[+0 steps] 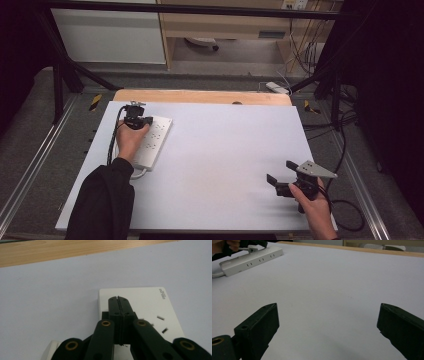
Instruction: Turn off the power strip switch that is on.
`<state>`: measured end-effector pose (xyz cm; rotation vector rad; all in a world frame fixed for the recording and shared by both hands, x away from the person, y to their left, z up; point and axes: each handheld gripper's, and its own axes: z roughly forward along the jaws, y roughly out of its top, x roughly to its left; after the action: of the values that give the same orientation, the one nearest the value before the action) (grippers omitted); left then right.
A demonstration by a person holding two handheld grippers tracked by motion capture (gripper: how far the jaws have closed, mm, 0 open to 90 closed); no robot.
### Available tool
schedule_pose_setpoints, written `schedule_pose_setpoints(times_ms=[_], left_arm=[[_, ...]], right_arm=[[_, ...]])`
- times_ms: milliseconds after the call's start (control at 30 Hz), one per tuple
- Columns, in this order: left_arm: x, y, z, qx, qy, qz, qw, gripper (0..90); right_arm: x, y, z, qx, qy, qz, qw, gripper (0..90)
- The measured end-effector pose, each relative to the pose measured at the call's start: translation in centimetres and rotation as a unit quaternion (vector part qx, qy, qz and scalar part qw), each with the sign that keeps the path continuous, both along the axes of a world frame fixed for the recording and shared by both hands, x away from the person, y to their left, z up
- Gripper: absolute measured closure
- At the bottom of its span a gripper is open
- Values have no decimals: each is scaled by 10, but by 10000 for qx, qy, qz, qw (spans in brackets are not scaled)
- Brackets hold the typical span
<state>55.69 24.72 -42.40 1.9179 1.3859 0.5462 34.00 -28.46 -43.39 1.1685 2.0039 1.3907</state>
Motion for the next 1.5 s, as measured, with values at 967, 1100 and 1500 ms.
schedule_pose_setpoints(times_ms=[967,1100,1500], left_arm=[[2,-2,-2,-4,14,-8,10000,900],[2,-2,-2,-24,36,-3,10000,900],[0,-3,1,-11,-113,6,9999,900]], right_arm=[[1,0,-1,-3,31,29,10000,46],[1,0,0,-7,24,35,10000,46],[0,0,0,12,23,18,10000,46]])
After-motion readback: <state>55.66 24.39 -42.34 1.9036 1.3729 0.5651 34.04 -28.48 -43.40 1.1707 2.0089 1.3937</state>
